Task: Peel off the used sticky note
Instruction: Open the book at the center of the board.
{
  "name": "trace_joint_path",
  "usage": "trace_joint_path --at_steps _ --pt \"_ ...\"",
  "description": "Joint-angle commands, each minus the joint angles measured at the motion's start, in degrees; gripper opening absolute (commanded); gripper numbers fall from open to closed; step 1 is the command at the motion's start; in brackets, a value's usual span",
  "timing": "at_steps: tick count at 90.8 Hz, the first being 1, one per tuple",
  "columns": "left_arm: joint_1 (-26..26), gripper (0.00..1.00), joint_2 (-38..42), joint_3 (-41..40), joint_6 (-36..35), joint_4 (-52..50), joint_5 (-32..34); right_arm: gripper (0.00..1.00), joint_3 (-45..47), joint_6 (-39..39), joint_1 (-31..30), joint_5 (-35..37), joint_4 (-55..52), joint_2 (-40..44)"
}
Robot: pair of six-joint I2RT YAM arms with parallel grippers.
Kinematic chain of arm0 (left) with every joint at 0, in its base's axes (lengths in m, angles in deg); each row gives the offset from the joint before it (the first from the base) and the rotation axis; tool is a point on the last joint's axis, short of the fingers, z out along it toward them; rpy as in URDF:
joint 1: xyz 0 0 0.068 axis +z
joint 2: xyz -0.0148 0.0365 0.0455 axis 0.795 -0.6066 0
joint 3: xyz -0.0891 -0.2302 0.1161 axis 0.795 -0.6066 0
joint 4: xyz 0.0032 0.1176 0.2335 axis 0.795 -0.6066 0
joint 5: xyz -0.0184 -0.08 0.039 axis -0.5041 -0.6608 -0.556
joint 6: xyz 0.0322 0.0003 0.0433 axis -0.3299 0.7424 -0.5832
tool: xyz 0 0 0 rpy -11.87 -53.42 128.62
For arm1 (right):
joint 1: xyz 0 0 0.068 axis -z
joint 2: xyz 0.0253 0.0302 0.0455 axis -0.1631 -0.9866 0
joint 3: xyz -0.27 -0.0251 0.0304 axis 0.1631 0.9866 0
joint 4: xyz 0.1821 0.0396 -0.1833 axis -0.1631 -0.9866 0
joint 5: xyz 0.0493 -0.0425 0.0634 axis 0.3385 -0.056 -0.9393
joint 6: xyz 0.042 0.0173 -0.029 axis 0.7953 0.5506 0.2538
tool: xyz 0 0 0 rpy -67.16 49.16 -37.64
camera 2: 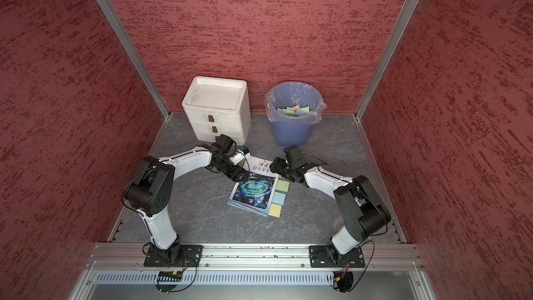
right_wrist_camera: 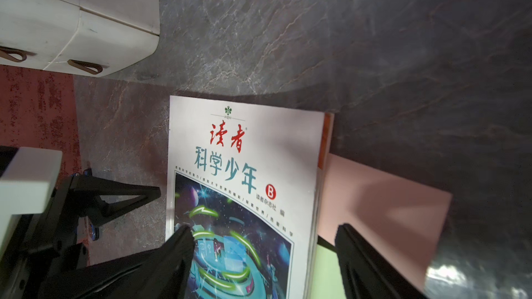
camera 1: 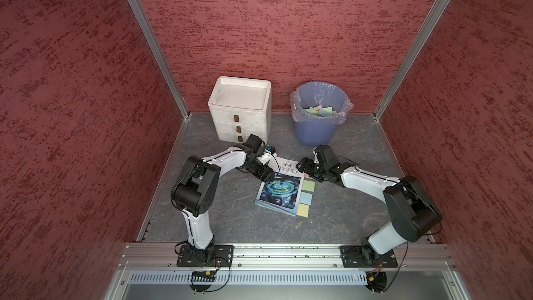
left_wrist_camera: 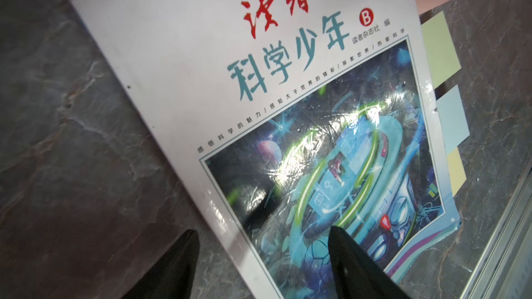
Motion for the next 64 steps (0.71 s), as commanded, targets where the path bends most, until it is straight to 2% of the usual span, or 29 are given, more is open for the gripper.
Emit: trace_joint_path --at_steps 1,24,64 --pt "-0.42 0.67 -1.6 2.17 -1.48 -1.93 1.87 0.82 -2.07 0.01 -0.18 -0.7 1.97 -1.59" --pt "-1.15 0.54 -2.91 2.66 -3.22 -2.81 4.8 0.81 -2.42 0.85 0.55 -0.16 2.68 -4.53" --pt "-2.12 0.5 -4.1 2.54 -6.42 -4.3 5.65 0.76 -2.95 2.63 0.07 -6.23 9.08 -6.68"
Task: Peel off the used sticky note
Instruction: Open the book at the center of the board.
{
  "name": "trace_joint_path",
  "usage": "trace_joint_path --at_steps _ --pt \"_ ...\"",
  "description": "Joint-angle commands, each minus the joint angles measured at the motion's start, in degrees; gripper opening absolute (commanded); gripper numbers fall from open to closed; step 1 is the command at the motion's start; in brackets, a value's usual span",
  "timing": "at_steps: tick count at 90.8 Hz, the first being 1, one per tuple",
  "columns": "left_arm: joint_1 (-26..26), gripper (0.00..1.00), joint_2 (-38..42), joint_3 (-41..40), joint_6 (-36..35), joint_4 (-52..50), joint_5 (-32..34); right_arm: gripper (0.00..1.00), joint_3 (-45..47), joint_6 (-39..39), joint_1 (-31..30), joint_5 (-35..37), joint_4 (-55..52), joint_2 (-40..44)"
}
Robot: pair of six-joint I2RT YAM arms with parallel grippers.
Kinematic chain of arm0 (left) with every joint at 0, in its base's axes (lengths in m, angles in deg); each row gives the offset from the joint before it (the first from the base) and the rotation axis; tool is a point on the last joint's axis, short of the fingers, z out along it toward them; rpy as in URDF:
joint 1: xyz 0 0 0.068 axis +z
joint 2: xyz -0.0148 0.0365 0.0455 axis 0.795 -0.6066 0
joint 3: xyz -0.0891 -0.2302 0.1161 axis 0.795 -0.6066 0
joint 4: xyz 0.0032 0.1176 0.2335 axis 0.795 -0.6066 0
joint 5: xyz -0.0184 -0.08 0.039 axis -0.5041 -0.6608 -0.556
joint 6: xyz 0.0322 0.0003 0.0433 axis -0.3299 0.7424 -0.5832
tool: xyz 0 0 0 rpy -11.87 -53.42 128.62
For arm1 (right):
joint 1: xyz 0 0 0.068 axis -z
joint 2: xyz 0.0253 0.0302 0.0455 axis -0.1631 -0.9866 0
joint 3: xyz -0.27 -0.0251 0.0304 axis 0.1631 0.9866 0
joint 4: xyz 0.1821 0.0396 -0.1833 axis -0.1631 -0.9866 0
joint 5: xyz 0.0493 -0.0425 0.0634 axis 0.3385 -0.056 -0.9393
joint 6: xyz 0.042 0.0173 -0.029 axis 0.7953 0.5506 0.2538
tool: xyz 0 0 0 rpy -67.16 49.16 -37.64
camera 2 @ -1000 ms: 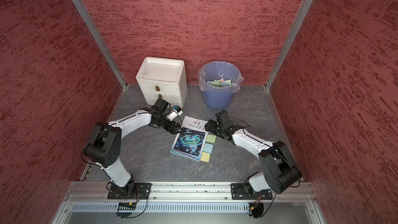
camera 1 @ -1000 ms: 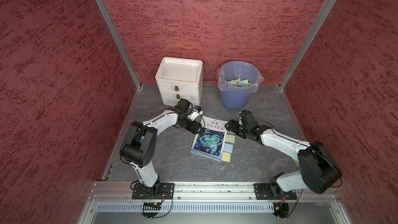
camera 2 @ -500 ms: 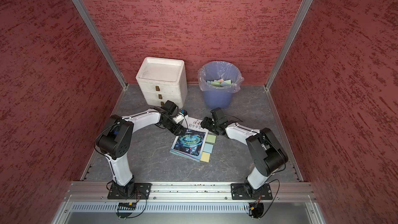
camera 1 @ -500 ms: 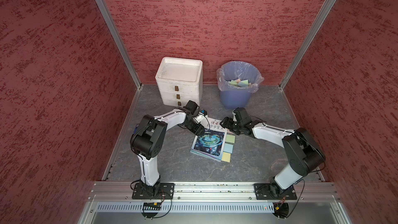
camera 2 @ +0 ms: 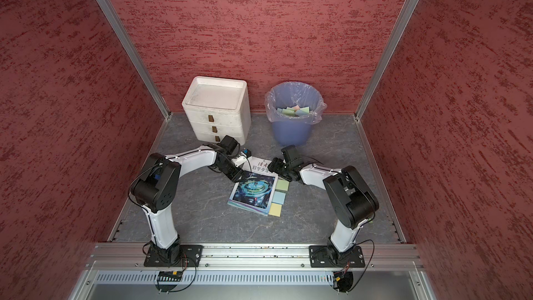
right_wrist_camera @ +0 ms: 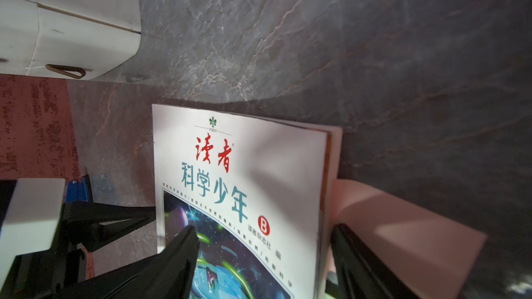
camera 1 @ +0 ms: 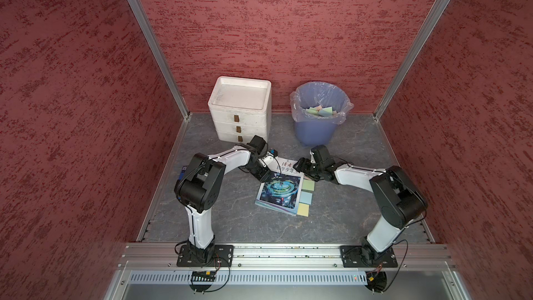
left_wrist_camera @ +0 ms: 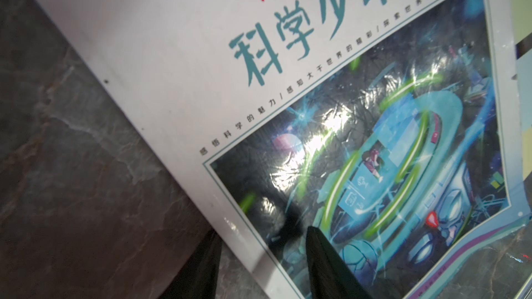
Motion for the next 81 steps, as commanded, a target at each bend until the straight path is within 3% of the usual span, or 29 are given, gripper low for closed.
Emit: trace_joint_path --at_steps 1,23,43,81 --pt "-0.91 0.5 -1.59 0.67 -2.21 -1.31 -0.05 0.77 -1.98 0.68 -0.49 -3.43 3.76 -0.04" --pt "-1.4 0.49 -1.48 0.58 -3.08 -1.72 -0.77 0.76 -3.08 -0.65 -1.9 -3.08 1.13 1.67" --pt "-1.62 0.46 -0.92 0.16 -3.88 -2.47 -0.46 0.8 -4.67 -4.13 -2.7 4.14 -9.52 4.4" --pt "-1.53 0.46 -0.45 0.01 -4.46 -2.11 0.33 0.81 -5.15 -4.39 -2.66 4.41 -9.58 3.14"
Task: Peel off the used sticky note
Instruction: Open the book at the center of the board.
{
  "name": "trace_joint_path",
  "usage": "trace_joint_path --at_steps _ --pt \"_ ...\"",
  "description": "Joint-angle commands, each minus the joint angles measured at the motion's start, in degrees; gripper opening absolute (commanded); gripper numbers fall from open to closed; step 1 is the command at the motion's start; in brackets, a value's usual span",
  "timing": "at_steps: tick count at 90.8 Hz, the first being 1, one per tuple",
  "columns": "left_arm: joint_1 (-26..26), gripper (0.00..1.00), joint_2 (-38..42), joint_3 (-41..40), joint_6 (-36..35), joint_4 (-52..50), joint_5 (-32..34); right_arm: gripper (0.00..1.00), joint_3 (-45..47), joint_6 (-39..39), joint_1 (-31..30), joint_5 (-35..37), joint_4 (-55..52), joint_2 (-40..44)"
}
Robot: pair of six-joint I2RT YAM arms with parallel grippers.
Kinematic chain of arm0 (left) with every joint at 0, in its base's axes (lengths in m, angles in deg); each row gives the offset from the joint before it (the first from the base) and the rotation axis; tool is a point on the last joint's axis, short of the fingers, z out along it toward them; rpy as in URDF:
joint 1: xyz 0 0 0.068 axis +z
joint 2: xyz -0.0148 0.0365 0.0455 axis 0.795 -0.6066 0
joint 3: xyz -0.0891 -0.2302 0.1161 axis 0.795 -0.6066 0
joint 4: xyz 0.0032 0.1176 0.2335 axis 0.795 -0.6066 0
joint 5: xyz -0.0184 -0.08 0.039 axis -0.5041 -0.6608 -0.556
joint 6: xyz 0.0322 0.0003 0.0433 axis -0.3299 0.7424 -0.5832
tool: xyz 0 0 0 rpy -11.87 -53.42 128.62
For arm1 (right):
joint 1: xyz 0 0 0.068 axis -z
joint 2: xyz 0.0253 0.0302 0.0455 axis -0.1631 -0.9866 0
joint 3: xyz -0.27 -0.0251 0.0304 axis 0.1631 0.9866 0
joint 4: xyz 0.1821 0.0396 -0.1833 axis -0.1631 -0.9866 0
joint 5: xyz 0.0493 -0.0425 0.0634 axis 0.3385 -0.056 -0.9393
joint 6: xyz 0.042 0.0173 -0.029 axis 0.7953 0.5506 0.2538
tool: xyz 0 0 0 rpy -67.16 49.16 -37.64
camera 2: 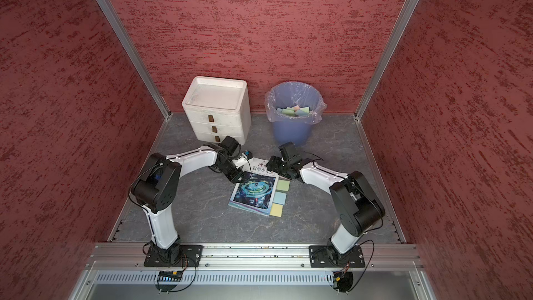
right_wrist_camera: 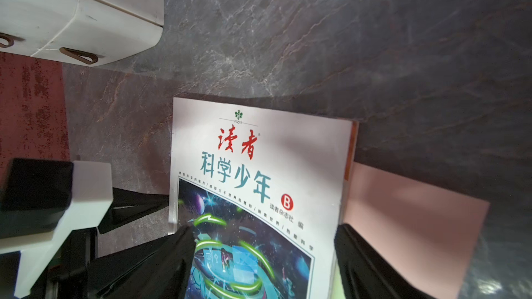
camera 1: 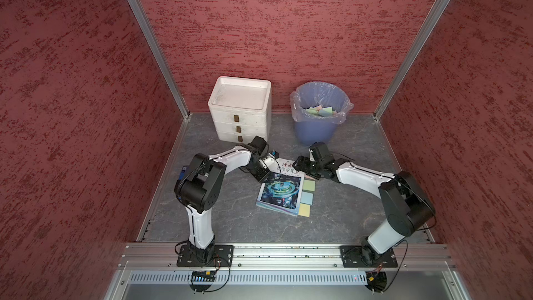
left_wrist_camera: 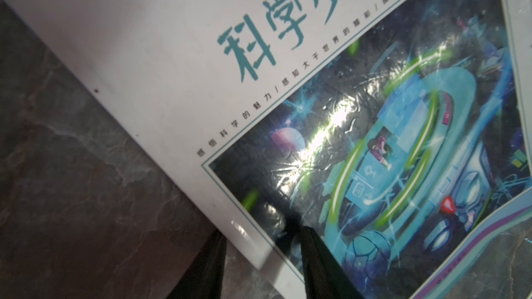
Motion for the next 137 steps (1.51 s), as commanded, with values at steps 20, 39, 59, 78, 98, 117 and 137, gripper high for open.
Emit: trace_joint_path --at_steps 20,39,59,78,98,117,137 --pt "-0.88 0.46 -0.07 -0.3 -1.31 -1.19 -0.59 0.82 -0.99 0.34 -0.45 0.98 1.49 -2.55" --pt "-0.9 0.45 0.01 -0.3 -1.38 -1.01 -0.6 0.82 -0.58 0.79 -0.45 -0.31 3.56 -3.72" --pt "-0.96 0.45 0.01 -0.25 -1.41 -0.84 -0.66 0.8 -1.09 1.56 -0.44 -1.81 5.38 -4.78" --pt "-1.0 0.44 0.02 -0.43 -1.72 -0.67 -0.63 0.79 -0.86 2.1 -0.53 -4.58 7.91 -4.19" --pt "-0.87 0.43 0.46 -0.45 -2.22 -1.07 -1.98 0.77 -1.19 3.16 -1.69 -10.03 11.82 -4.4" --pt "5.92 0.41 4.76 1.86 -0.17 -6.54 -14.02 0.69 -4.66 2.02 -5.24 -9.6 8.06 -2.54" --pt "17.84 0.44 12.77 1.87 0.77 -9.92 -22.69 0.53 -9.47 1.68 -10.59 -3.46 0.48 -2.28"
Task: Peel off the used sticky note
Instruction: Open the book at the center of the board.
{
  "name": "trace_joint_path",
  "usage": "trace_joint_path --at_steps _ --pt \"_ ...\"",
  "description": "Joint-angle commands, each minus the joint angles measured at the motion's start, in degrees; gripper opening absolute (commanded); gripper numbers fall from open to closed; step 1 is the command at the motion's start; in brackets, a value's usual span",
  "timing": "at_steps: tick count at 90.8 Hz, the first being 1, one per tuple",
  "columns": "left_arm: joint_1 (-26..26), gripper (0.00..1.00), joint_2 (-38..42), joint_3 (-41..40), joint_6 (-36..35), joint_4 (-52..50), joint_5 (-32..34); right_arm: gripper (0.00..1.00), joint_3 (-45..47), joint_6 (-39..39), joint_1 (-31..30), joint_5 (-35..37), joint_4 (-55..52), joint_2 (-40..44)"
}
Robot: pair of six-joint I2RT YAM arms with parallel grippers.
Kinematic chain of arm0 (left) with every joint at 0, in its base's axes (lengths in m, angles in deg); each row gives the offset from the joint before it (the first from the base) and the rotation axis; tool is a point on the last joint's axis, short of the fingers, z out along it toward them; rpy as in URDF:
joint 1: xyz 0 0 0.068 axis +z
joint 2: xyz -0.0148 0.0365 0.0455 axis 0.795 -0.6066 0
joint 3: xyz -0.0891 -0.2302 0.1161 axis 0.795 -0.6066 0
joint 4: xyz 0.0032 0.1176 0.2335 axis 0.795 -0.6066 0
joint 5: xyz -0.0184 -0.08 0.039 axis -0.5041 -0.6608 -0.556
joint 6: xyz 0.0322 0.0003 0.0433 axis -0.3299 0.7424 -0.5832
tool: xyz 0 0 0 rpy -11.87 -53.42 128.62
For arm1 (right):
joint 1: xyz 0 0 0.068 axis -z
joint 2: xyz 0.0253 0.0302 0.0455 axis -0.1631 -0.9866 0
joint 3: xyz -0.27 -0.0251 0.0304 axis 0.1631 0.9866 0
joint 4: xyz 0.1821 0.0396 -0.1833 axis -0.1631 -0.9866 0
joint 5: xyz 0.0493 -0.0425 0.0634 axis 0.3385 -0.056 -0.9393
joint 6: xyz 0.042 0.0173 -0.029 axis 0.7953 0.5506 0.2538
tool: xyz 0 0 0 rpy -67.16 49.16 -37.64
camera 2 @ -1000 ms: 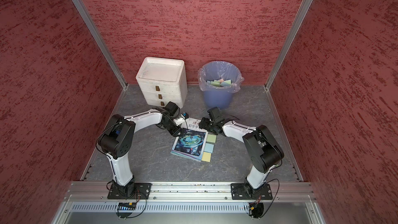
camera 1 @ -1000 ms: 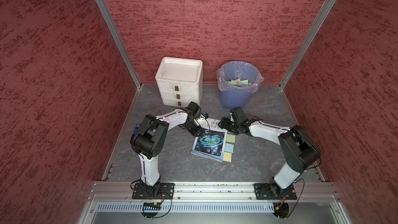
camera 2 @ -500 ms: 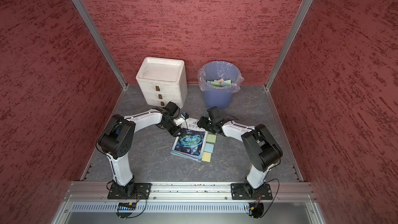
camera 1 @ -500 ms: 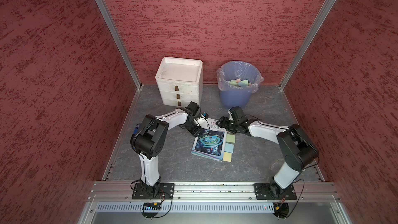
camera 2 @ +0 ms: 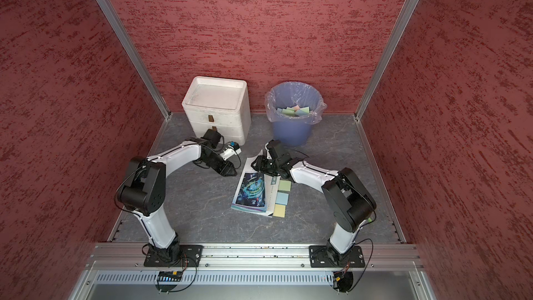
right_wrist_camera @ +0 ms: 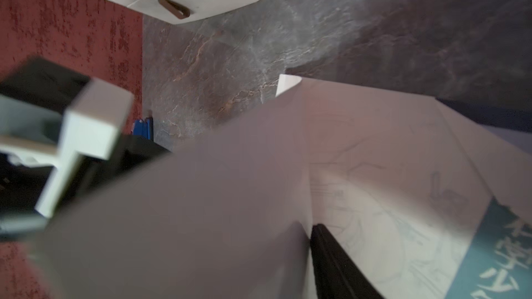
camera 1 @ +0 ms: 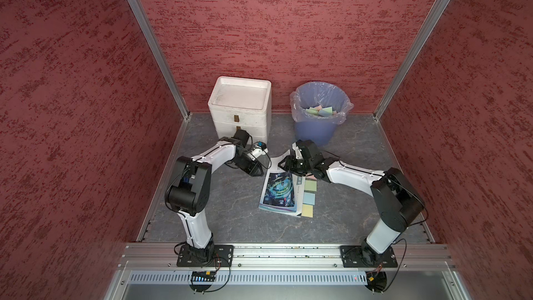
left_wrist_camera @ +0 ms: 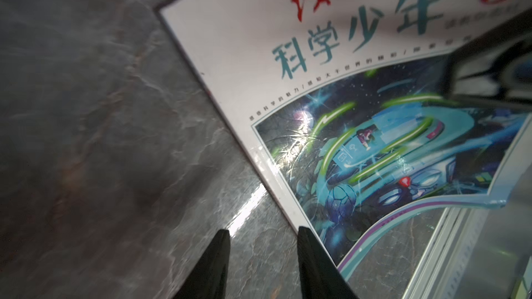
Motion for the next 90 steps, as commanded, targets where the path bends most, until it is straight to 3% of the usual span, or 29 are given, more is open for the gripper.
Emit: trace_joint_path --at_steps 1,27,35,54,67,90 --pt "4.24 0.44 5.59 0.83 0.09 -3.37 -7.57 0.53 -3.3 -0.68 -3.43 4.14 -4.78 1.43" --pt "13.98 0.47 10.05 0.31 -2.24 -6.14 -7.73 0.57 -12.9 0.76 -9.7 6.46 -6.97 -5.98" --pt "15.63 0.48 10.53 0.47 -2.92 -6.82 -7.43 0.65 -16.57 1.1 -10.84 5.63 -7.12 -9.56" --pt "16.93 0.5 12.55 0.13 -4.29 -7.53 -6.64 0.91 -22.79 2.09 -12.45 1.3 -4.71 -16.96" --pt "16.95 0.5 12.89 -0.35 -4.49 -7.49 -5.6 0.98 -24.44 3.83 -12.43 -1.44 -1.4 -20.18" --pt "16.69 0.5 12.41 -0.99 -3.73 -6.52 -4.47 0.99 -26.07 7.66 -12.43 -7.57 5.52 -23.93"
